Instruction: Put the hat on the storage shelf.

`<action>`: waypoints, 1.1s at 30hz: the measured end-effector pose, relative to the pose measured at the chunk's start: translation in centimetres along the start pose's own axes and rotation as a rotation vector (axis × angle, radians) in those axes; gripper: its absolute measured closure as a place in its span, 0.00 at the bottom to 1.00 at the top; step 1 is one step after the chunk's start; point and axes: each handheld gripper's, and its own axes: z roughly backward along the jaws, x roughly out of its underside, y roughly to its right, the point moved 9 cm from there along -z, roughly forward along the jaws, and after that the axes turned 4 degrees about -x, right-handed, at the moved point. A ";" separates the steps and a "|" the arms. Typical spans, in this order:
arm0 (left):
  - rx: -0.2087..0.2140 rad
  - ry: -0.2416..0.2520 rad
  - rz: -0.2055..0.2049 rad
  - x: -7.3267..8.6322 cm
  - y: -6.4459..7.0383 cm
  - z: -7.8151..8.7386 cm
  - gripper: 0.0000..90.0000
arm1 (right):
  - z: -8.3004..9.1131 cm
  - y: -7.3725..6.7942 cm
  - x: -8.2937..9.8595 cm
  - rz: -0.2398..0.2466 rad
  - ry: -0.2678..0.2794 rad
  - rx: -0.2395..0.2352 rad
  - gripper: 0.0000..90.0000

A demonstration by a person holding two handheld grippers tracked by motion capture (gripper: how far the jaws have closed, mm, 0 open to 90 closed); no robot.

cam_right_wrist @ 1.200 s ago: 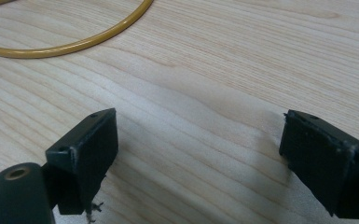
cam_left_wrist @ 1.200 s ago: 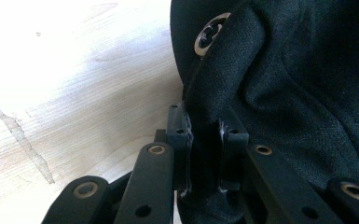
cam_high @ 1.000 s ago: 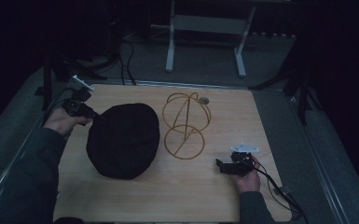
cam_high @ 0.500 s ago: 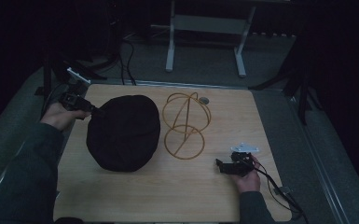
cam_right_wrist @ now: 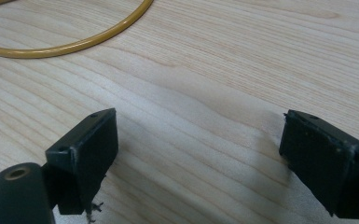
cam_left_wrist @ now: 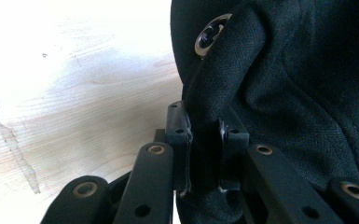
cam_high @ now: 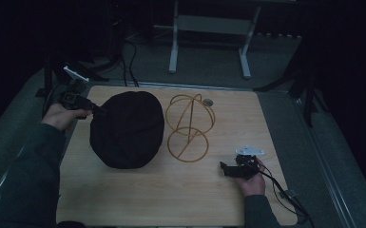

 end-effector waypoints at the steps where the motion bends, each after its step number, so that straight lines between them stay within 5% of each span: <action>1: 0.005 0.006 0.008 -0.1 0.0 0.0 0.87 | 0.0 0.0 0.0 0.000 0.000 0.000 0.13; 16: 0.031 0.032 0.079 -0.6 -0.3 1.0 0.87 | 0.0 0.0 0.0 -0.002 0.001 0.000 0.13; 33: 0.005 0.040 0.123 -1.3 -0.8 2.6 0.87 | 0.0 0.0 0.0 -0.001 0.001 0.000 0.13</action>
